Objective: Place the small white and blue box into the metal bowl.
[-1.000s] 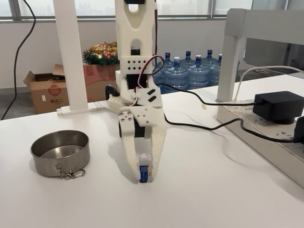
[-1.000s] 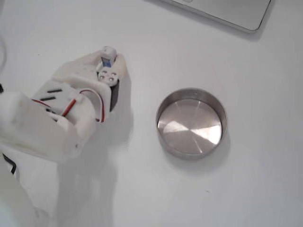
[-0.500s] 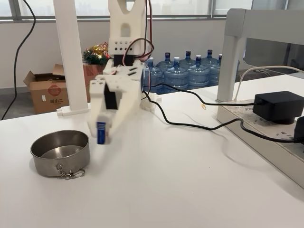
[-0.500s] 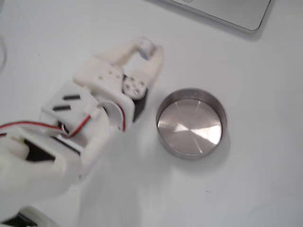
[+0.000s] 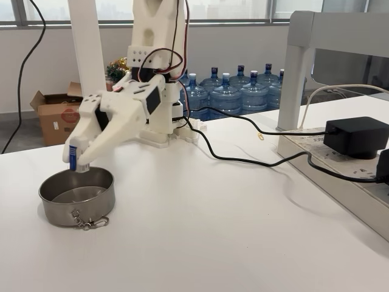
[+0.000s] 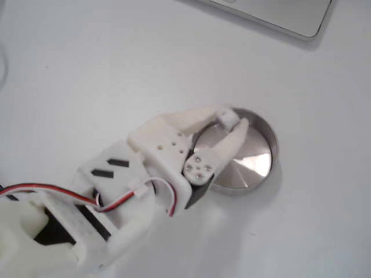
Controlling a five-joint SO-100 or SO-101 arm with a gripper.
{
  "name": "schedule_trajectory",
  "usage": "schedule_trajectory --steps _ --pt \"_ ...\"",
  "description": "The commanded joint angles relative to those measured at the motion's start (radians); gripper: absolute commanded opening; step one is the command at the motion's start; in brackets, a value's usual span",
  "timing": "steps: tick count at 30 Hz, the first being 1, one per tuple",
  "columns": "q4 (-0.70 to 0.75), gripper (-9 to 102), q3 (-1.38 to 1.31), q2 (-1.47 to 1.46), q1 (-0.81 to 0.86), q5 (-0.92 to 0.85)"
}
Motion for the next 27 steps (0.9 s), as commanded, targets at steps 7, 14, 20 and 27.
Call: schedule_trajectory --steps 7,14,20,27 --pt "-0.012 15 0.037 0.046 0.005 -0.002" --pt "-0.011 15 0.118 0.216 -0.072 -0.169" --pt "0.005 7 0.213 0.518 -0.316 -0.798" --pt "0.014 2 0.218 0.549 -0.781 -1.658"
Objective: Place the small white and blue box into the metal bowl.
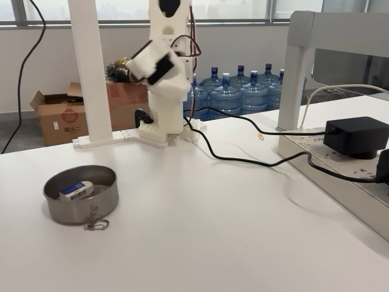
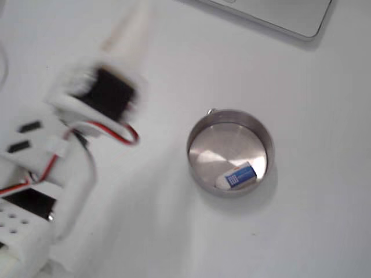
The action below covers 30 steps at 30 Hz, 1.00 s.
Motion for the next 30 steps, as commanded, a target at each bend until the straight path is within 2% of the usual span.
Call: schedule_trajectory --steps 1,3,6,12,16,20,24,30 --pt "0.029 2 0.066 -0.021 -0.272 -0.523" --pt "0.089 3 0.066 -0.049 -0.362 -0.618" --pt "0.273 3 0.066 0.041 -0.431 -0.538" --pt "0.911 3 0.081 0.525 -0.423 -0.238" --pt "1.342 3 0.081 0.838 -0.423 -0.210" --pt "1.681 2 0.072 1.086 -0.426 -0.210" --pt "1.836 2 0.072 1.118 -0.426 -0.207" --pt "1.852 2 0.072 1.118 -0.428 -0.207"
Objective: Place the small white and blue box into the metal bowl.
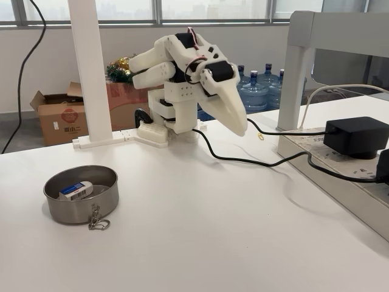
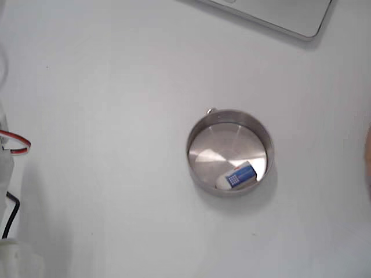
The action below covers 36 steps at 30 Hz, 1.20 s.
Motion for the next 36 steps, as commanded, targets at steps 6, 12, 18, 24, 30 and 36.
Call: schedule_trajectory --steps 6,12,18,24,30,36 --pt "0.011 2 0.052 0.017 -0.002 0.009" --pt "0.012 -1 0.052 0.015 -0.002 0.009" --pt "0.012 -6 0.052 0.015 -0.003 0.009" --pt "0.012 -6 0.052 0.015 -0.006 0.009" --pt "0.011 -6 0.052 0.015 -0.003 0.009" --pt "0.011 -6 0.052 0.015 -0.003 0.009"
